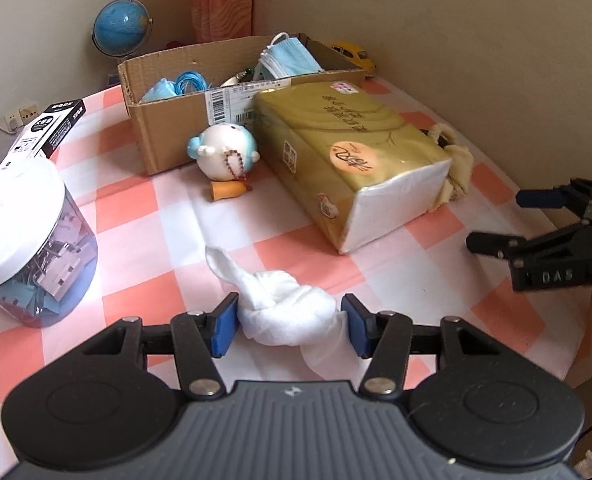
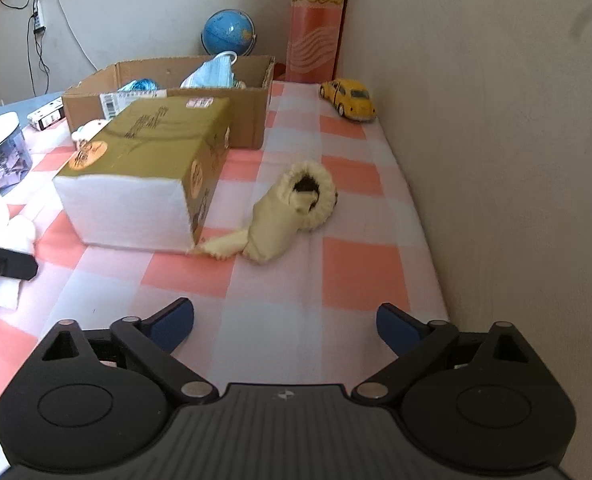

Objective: Organize soft objects
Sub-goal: 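Grasp the cream fabric pouch with the right gripper while the left gripper holds the white cloth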

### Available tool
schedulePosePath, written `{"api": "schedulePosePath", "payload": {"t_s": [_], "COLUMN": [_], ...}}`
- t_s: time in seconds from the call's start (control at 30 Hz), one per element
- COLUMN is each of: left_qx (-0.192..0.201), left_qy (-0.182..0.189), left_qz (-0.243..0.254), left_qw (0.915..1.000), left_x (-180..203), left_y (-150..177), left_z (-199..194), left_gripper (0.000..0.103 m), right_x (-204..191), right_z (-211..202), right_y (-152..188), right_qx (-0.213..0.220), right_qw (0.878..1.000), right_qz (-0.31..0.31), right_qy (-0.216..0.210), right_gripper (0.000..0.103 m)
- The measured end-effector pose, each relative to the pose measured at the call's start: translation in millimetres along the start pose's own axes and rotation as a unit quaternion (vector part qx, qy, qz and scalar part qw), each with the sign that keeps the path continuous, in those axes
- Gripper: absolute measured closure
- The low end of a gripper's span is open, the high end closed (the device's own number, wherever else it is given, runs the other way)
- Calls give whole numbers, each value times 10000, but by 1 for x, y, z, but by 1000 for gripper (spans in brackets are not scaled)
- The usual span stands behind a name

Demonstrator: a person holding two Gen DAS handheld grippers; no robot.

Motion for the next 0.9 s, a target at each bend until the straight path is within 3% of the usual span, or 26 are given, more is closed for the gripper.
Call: {"api": "schedulePosePath", "payload": {"t_s": [0.37, 0.6, 0.9], "left_qx": [18, 31, 50], "left_qy": [72, 71, 88], "left_qz": [-7, 1, 122], "left_qw": [10000, 10000, 9999], "left_x": [0, 0, 1], "left_y": [-1, 0, -1], "left_z": [2, 1, -3], "left_gripper": [49, 49, 50], "right_x": [-5, -9, -6], "right_z": [11, 20, 2], "right_y": [-39, -40, -38], "right_qx": [201, 68, 123], "right_qw": [9997, 10000, 9999], "right_qz": [-127, -70, -54], "right_qy": [44, -2, 10], "right_gripper": [35, 72, 74]}}
Point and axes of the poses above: each gripper's, at about its wrist camera, not at the fingertips, and z roughly the way its jaws point, x to its right, y to its underside, the point moved 3 cm from there along z, roughly the way its jaws point, and after that the axes turned 8 degrees about z, right-handed, at the moved point
